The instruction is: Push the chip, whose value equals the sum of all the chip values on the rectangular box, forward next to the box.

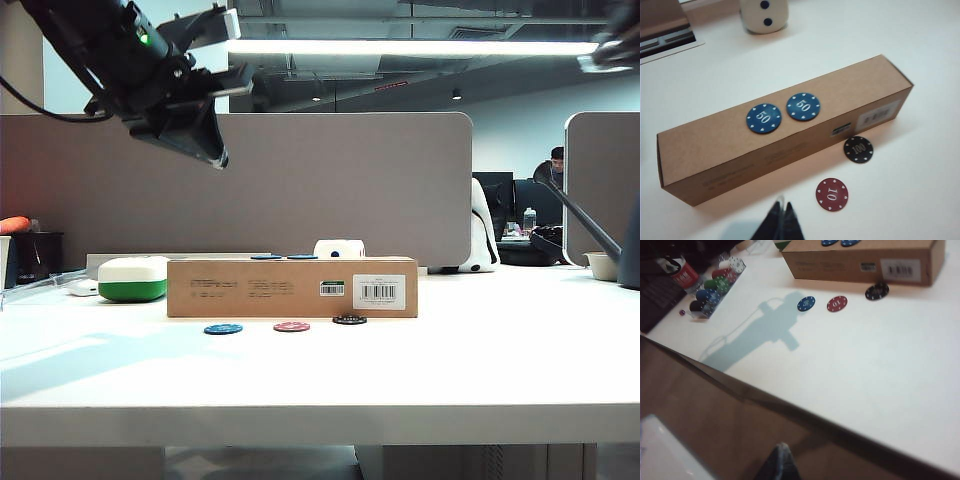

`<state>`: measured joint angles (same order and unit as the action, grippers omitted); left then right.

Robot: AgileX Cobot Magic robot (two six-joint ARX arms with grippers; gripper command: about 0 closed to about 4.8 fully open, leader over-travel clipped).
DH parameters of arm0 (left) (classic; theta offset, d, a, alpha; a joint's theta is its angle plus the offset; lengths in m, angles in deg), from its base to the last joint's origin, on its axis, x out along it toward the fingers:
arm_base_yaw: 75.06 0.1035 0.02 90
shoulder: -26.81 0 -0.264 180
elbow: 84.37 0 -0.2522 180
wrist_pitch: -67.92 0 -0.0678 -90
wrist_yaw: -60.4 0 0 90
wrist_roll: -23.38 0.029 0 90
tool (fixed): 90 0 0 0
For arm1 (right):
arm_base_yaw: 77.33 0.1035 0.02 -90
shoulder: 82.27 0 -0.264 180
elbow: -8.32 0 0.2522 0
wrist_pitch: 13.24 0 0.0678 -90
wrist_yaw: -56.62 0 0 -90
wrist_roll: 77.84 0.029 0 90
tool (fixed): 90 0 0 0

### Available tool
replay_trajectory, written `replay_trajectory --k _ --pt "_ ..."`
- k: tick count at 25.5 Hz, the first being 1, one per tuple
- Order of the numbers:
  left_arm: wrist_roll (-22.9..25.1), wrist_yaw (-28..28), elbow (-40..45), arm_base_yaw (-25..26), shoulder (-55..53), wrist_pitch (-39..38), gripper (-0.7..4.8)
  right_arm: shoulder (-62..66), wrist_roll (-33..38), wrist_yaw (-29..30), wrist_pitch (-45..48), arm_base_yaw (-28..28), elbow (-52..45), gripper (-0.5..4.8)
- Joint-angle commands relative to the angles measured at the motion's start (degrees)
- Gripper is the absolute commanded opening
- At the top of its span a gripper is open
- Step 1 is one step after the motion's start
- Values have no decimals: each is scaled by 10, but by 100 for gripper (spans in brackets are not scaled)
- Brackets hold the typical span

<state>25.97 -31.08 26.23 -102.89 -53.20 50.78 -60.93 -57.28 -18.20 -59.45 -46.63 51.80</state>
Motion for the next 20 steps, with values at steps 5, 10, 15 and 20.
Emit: replay_trajectory --k 5,10,15,20 --pt "0 2 -2 0 76 5 -5 -217 110 33 -27 -2 -78 -5" --pt "0 8 -2 0 142 -12 -5 -172 110 77 23 2 -79 -5" --pt "0 7 -2 0 248 -18 -5 -173 110 77 27 4 -79 -5" --pt "0 7 -2 0 355 -18 -5 -173 110 76 27 4 -79 -5"
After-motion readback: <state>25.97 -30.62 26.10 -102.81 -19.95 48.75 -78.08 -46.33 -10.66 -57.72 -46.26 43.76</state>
